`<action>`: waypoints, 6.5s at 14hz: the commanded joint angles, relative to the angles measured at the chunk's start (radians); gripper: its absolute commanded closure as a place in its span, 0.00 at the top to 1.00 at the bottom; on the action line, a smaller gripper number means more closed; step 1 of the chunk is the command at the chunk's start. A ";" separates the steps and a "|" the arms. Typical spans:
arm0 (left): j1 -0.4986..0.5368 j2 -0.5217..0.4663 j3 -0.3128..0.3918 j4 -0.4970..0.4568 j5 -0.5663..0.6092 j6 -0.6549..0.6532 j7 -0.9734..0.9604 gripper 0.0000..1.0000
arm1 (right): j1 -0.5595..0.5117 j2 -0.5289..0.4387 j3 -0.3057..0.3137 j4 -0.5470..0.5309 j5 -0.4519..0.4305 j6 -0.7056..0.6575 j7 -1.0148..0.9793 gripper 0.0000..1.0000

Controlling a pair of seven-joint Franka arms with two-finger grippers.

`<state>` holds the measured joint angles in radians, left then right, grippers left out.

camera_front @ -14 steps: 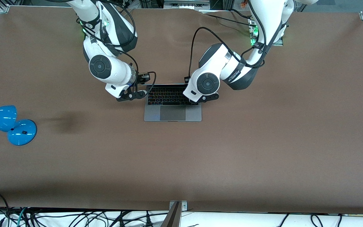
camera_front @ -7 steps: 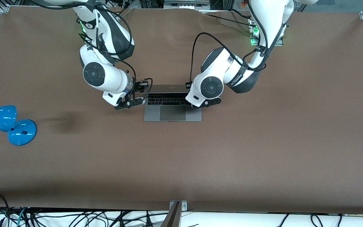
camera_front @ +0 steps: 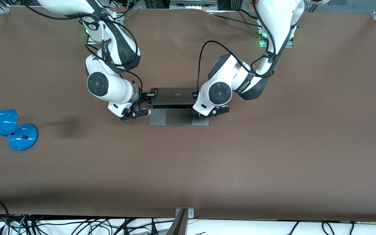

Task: Close laptop with both arms from behind

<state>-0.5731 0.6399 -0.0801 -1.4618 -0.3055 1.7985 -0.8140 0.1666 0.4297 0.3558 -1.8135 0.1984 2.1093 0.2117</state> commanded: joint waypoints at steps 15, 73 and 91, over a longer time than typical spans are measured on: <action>-0.002 0.126 0.034 0.035 0.068 0.208 0.006 0.00 | 0.073 0.198 -0.097 0.161 -0.034 0.052 -0.055 0.00; 0.366 -0.475 0.036 0.011 0.286 -0.291 0.453 1.00 | -0.183 -0.444 -0.324 0.100 -0.172 -0.543 -0.048 1.00; 0.460 -0.772 0.097 -0.342 0.273 -0.266 0.773 1.00 | -0.183 -0.471 -0.316 0.100 -0.217 -0.532 -0.066 1.00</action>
<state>-0.0933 -0.1143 0.0011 -1.7849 -0.0400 1.5502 -0.0558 -0.0114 -0.0134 0.0300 -1.6964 -0.0193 1.5693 0.1571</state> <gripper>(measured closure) 0.000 0.000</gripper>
